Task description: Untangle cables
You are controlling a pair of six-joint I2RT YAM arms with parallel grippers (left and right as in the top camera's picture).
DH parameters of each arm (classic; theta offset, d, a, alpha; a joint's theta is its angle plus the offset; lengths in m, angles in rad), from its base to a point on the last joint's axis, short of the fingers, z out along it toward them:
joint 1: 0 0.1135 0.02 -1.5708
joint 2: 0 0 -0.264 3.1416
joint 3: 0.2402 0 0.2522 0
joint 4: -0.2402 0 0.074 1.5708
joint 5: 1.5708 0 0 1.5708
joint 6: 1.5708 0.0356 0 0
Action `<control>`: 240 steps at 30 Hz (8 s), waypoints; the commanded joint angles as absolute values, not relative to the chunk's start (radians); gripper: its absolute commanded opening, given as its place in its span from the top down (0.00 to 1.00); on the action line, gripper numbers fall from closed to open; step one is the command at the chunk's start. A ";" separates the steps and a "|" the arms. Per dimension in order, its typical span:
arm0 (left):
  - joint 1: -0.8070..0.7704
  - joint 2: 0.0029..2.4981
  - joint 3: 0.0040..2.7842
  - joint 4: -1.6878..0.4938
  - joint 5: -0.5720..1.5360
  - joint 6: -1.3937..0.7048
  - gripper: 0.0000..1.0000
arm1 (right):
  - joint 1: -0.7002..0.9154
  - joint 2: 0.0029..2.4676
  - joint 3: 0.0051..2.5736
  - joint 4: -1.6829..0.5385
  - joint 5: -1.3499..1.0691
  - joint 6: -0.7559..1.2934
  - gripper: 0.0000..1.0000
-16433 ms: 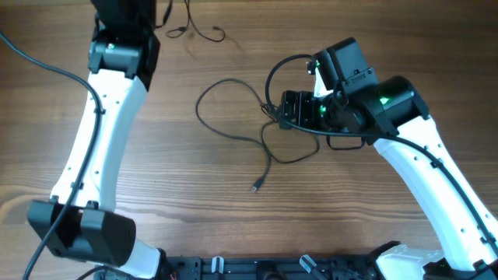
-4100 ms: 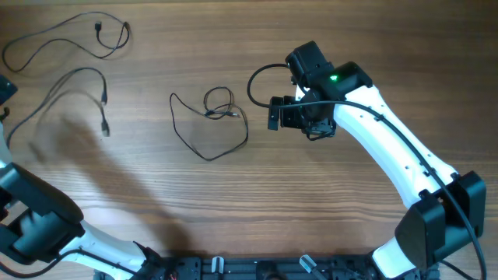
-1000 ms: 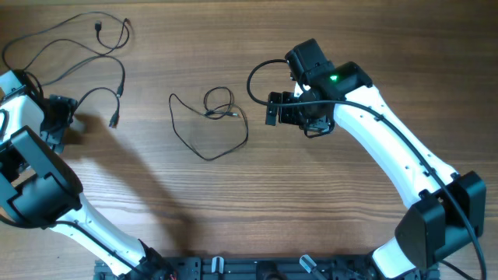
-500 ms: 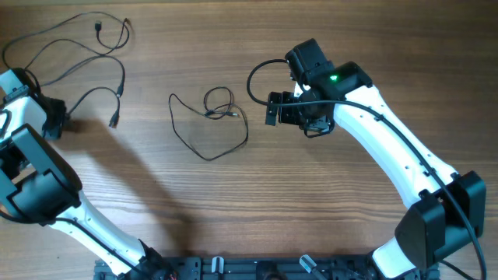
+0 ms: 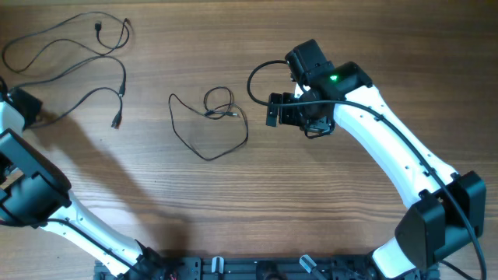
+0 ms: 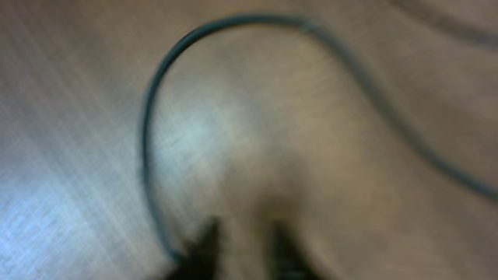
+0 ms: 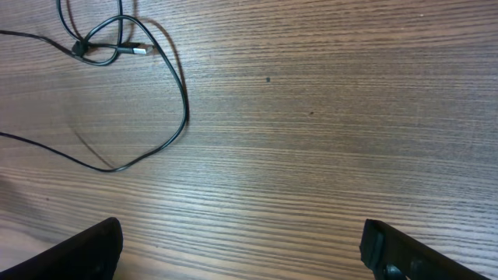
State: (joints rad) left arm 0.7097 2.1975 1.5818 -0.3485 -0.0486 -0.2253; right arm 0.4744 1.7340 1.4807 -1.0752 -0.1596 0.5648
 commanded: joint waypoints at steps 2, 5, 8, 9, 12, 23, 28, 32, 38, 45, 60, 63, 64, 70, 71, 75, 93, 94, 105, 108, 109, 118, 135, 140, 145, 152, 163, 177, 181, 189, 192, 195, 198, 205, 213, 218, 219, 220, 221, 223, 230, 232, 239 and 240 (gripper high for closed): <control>0.699 2.137 1.623 -0.374 0.063 -0.392 0.37 | 0.475 1.745 1.477 -1.070 -0.158 0.579 0.00; 0.697 2.142 1.619 -0.493 0.062 -0.537 0.34 | 0.475 1.745 1.477 -1.062 -0.158 0.579 0.00; 0.689 2.143 1.581 -0.545 0.031 -0.540 0.36 | 0.475 1.745 1.477 -1.054 -0.158 0.580 0.00; 0.689 2.143 1.562 -0.550 0.003 -0.542 0.37 | 0.475 1.745 1.477 -1.055 -0.158 0.579 0.00; 0.689 2.143 1.504 -0.531 -0.078 -0.588 0.41 | 0.475 1.745 1.477 -1.065 -0.158 0.578 0.00; 0.689 2.180 1.489 -0.441 -0.041 -0.577 0.61 | 0.475 1.745 1.477 -1.051 -0.158 0.579 0.00; 0.689 2.244 1.489 -0.409 -0.042 -0.560 0.80 | 0.475 1.745 1.477 -1.059 -0.158 0.579 0.00; 0.690 2.274 1.489 -0.342 -0.042 -0.436 0.96 | 0.475 1.745 1.477 -1.063 -0.159 0.579 0.00; 0.705 2.274 1.490 -0.237 -0.042 -0.244 0.96 | 0.491 1.745 1.477 -1.076 -0.158 0.586 0.00; 0.793 2.219 1.617 -0.295 0.156 -0.257 0.79 | 0.491 1.746 1.477 -1.082 -0.158 0.588 0.00; 0.416 2.189 1.618 -0.322 0.224 -0.212 0.25 | 0.495 1.752 1.477 -1.066 -0.159 0.606 0.00; 0.313 2.194 1.616 -0.352 0.101 -0.212 0.28 | 0.495 1.770 1.477 -1.066 -0.162 0.605 0.00; 0.286 2.194 1.614 -0.355 0.083 -0.212 0.29 | 0.495 1.778 1.477 -1.066 -0.175 0.603 0.00; 0.192 2.194 1.583 -0.368 -0.118 -0.212 0.41 | 0.498 1.803 1.477 -1.067 -0.204 0.602 0.00; 0.193 2.199 1.578 -0.368 -0.134 -0.212 0.41 | 0.498 1.803 1.477 -1.067 -0.205 0.602 0.00; 0.226 2.226 1.576 -0.350 -0.206 -0.139 0.41 | 0.498 1.803 1.477 -1.082 -0.204 0.601 0.00; 0.228 2.273 1.576 -0.449 -0.168 -0.073 0.96 | 0.498 1.803 1.477 -1.075 -0.204 0.601 0.00; 0.225 2.255 1.576 -0.461 -0.165 -0.123 0.96 | 0.498 1.803 1.477 -1.079 -0.204 0.599 0.00; 0.233 1.929 1.576 -0.649 0.009 -0.628 0.96 | 0.498 1.803 1.477 -1.089 -0.204 0.550 0.00; 0.231 1.932 1.576 -0.643 0.010 -0.631 0.96 | 0.498 1.803 1.477 -1.087 -0.204 0.550 0.00; 0.231 1.948 1.576 -0.635 0.007 -0.569 0.79 | 0.498 1.803 1.477 -1.086 -0.205 0.552 0.00; 0.232 2.140 1.576 -0.568 -0.114 -0.323 0.39 | 0.501 1.803 1.477 -1.101 -0.212 0.551 0.00; 0.241 2.273 1.576 -0.540 -0.113 -0.291 0.95 | 0.501 1.803 1.477 -1.093 -0.211 0.551 0.00; 0.241 2.244 1.577 -0.567 -0.114 -0.307 0.96 | 0.501 1.803 1.477 -1.097 -0.211 0.549 0.00; 0.239 2.053 1.576 -0.658 -0.091 -0.521 0.96 | 0.501 1.803 1.477 -1.093 -0.211 0.549 0.00; 0.241 1.990 1.576 -0.788 -0.102 -0.618 0.75 | 0.501 1.803 1.477 -1.119 -0.211 0.522 0.00; 0.327 2.093 1.502 -0.716 -0.220 -0.387 0.50 | 0.508 1.803 1.477 -1.139 -0.212 0.523 0.00; 0.324 2.181 1.502 -0.604 0.092 -0.254 0.52 | 0.508 1.803 1.477 -1.112 -0.212 0.525 0.00; 0.322 2.222 1.502 -0.608 0.093 -0.311 0.62 | 0.508 1.803 1.477 -1.111 -0.212 0.525 0.00; 0.322 2.222 1.502 -0.436 0.438 -0.537 0.73 | 0.508 1.803 1.477 -1.108 -0.212 0.525 0.00; 0.327 2.220 1.508 -0.389 0.437 -0.541 0.66 | 0.508 1.803 1.477 -1.112 -0.212 0.524 0.00; 0.344 2.211 1.571 -0.427 0.437 -0.558 0.52 | 0.508 1.803 1.477 -1.119 -0.212 0.524 0.00; 0.361 2.145 1.599 -0.485 0.417 -0.559 0.39 | 0.508 1.803 1.477 -1.116 -0.211 0.524 0.00; 0.197 1.884 1.598 -0.970 0.415 -0.376 0.13 | 0.479 1.772 1.503 -1.125 -0.211 0.518 0.00; 0.015 1.854 1.541 -1.224 0.357 -0.370 0.31 | 0.374 1.426 1.504 -1.272 -0.107 0.495 0.00; -0.052 1.623 1.517 -1.347 0.197 -0.416 0.29 | 0.374 1.348 1.498 -1.314 -0.104 0.472 0.00; -0.067 1.581 1.496 -1.344 0.170 -0.431 0.28 | 0.374 1.348 1.494 -1.318 -0.105 0.473 0.00; -0.088 1.527 1.463 -1.339 0.118 -0.459 0.27 | 0.374 1.351 1.487 -1.322 -0.107 0.474 0.01; -0.113 1.442 1.389 -1.315 0.042 -0.535 0.20 | 0.374 1.351 1.478 -1.323 -0.132 0.474 0.00; -0.130 1.359 1.264 -1.201 0.040 -0.559 0.00 | 0.375 1.351 1.478 -1.317 -0.161 0.474 0.00; -0.127 1.484 0.919 -0.628 -0.002 -0.558 0.00 | 0.375 1.352 1.478 -1.333 -0.234 0.471 0.00; -0.127 1.565 0.914 -0.597 -0.012 -0.558 0.04 | 0.375 1.352 1.478 -1.340 -0.234 0.471 0.00; -0.127 1.646 0.929 -0.580 0.235 -0.537 0.96 | 0.375 1.352 1.478 -1.332 -0.234 0.471 0.00; -0.127 1.630 0.944 -0.580 0.345 -0.503 0.96 | 0.375 1.352 1.478 -1.320 -0.234 0.471 0.00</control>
State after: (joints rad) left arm -0.1246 1.6619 0.9226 -0.5819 0.1154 -0.5529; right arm 0.3752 1.3491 1.4811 -1.3380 -0.2180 0.4847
